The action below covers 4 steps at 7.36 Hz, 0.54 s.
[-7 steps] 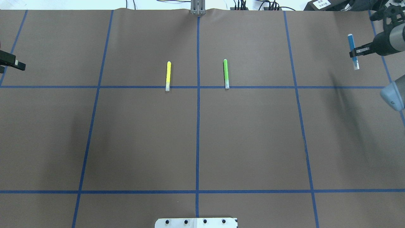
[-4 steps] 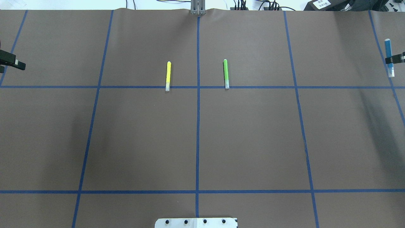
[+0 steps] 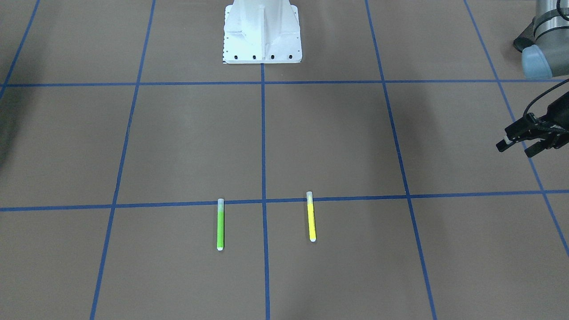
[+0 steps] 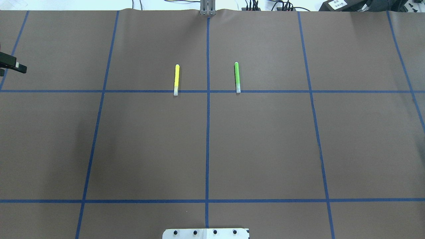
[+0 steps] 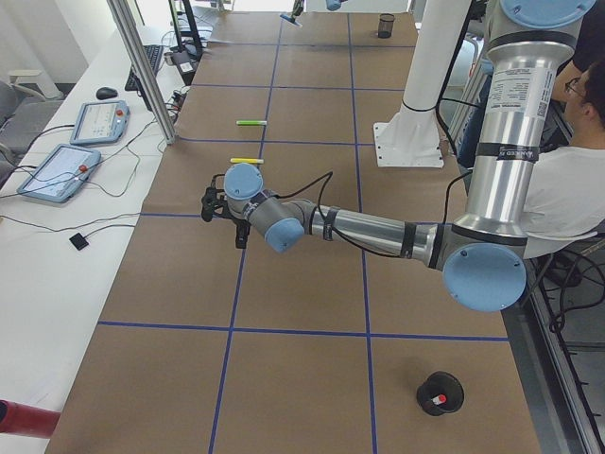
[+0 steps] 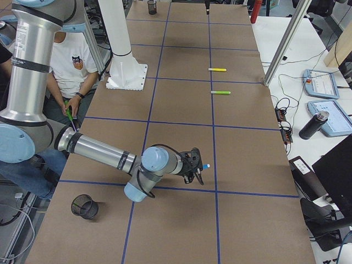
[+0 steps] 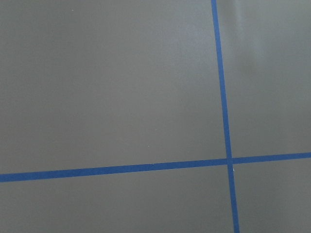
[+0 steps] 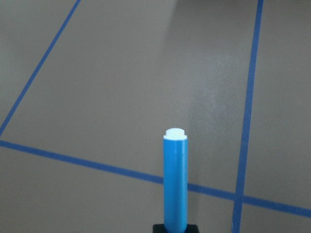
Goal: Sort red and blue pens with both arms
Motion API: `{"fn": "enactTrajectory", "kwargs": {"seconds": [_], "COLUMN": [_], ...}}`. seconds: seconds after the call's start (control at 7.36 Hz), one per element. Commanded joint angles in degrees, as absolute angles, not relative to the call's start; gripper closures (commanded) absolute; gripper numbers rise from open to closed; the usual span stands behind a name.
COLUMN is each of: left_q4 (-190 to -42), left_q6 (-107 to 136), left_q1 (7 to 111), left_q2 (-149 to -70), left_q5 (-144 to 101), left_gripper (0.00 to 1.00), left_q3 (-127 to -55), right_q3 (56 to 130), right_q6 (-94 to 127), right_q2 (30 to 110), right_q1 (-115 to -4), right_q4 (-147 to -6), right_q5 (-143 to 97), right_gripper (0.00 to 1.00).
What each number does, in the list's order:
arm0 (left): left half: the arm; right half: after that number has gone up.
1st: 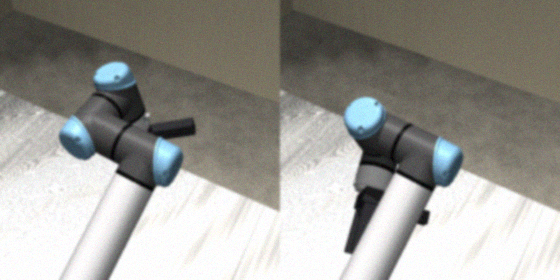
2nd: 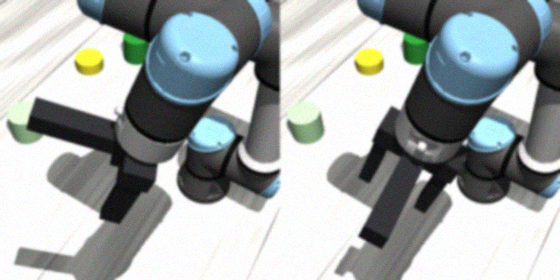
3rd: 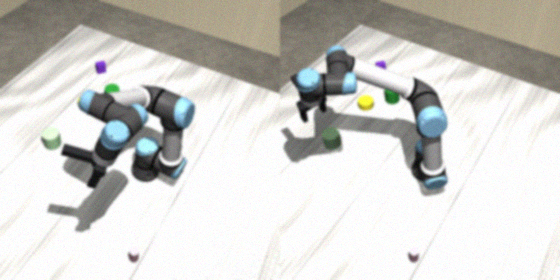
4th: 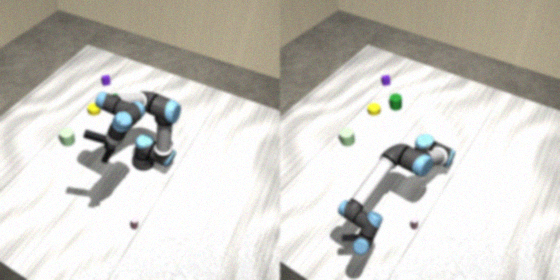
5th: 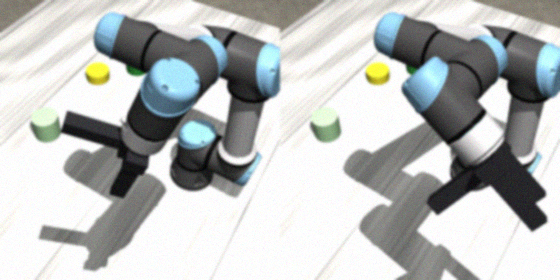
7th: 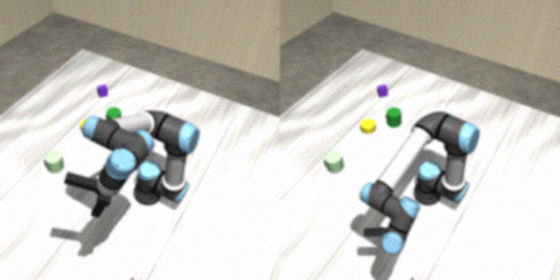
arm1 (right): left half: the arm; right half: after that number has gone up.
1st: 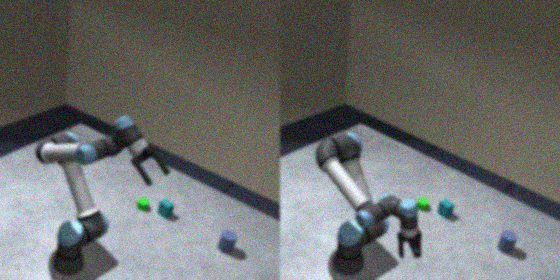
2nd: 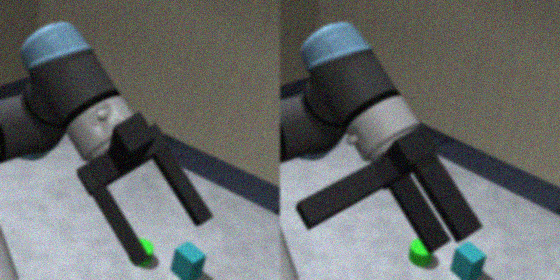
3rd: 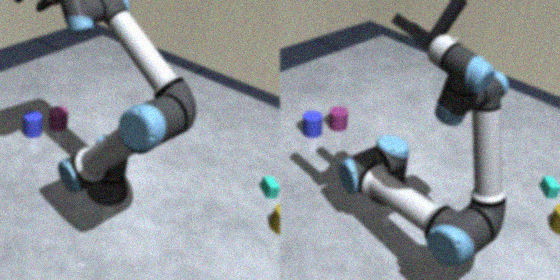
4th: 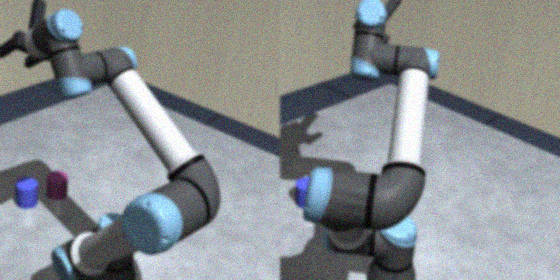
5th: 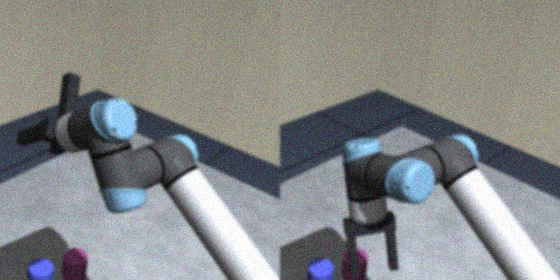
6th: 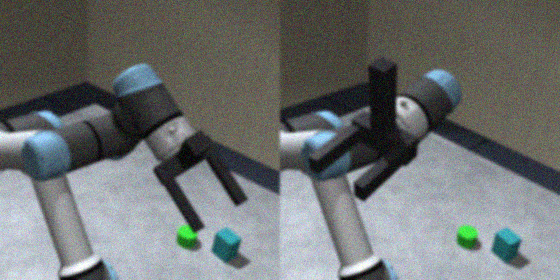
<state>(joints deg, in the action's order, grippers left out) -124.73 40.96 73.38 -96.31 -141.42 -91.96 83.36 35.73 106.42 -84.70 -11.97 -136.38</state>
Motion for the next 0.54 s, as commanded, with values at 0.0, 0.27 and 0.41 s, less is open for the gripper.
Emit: {"fn": "enactTrajectory", "kwargs": {"seconds": [0.0,0.27,0.41], "left_q4": [-124.63,-124.63,-124.63], "left_q6": [40.96,41.04,41.04], "left_q1": [73.39,73.39,73.39], "left_q2": [-96.24,-96.15,-96.15], "left_q5": [-141.42,-141.42,-141.42], "left_gripper": [0.01,0.01,0.01], "left_q3": [-92.37,-92.72,-92.72], "right_q3": [91.55,88.09,82.32], "right_q6": [37.53,37.09,36.83], "right_q2": [120.96,129.25,130.59], "right_q1": [-88.5,-89.56,-89.91], "right_q4": [-4.79,6.7,14.42], "right_q5": [-137.64,-137.38,-137.55], "right_gripper": [1.0,1.0,1.0]}}
